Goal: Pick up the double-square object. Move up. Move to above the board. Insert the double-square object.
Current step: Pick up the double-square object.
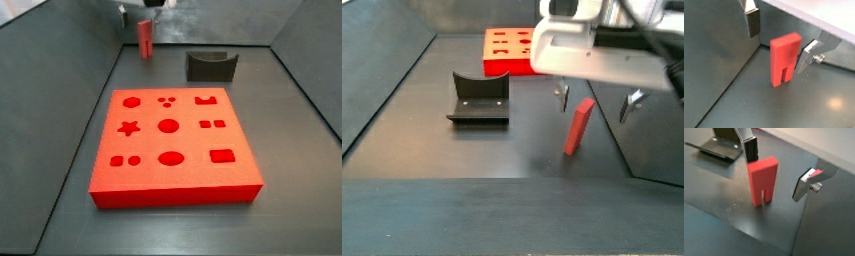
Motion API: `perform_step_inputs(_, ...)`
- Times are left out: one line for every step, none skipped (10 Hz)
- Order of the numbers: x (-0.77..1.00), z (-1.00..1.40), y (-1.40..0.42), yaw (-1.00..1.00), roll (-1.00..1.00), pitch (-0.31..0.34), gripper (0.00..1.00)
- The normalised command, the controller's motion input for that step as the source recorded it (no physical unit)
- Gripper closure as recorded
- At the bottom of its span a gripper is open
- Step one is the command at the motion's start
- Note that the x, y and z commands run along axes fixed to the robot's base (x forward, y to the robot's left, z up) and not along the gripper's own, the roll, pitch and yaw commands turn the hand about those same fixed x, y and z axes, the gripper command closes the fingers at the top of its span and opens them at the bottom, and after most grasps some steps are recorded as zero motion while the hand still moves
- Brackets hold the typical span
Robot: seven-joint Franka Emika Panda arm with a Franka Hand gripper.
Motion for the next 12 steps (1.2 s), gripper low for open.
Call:
perform_step_inputs(-0.05, 0.0, 0.0, 0.0, 0.0, 0.0, 0.0)
perform_step_inputs(0.0, 0.0, 0.0, 0.0, 0.0, 0.0, 0.0)
perform_step_inputs(0.0, 0.0, 0.0, 0.0, 0.0, 0.0, 1.0)
perform_step_inputs(0.0, 0.0, 0.0, 0.0, 0.0, 0.0, 1.0)
perform_step_inputs(0.0, 0.0, 0.0, 0.0, 0.0, 0.0, 1.0)
perform_step_inputs(0.0, 0.0, 0.0, 0.0, 0.0, 0.0, 1.0)
perform_step_inputs(0.0, 0.0, 0.0, 0.0, 0.0, 0.0, 1.0)
perform_step_inputs(0.0, 0.0, 0.0, 0.0, 0.0, 0.0, 1.0)
perform_step_inputs(0.0, 0.0, 0.0, 0.0, 0.0, 0.0, 1.0)
perform_step_inputs(0.0, 0.0, 0.0, 0.0, 0.0, 0.0, 1.0)
perform_step_inputs(0.0, 0.0, 0.0, 0.0, 0.0, 0.0, 1.0)
perform_step_inputs(0.0, 0.0, 0.0, 0.0, 0.0, 0.0, 1.0)
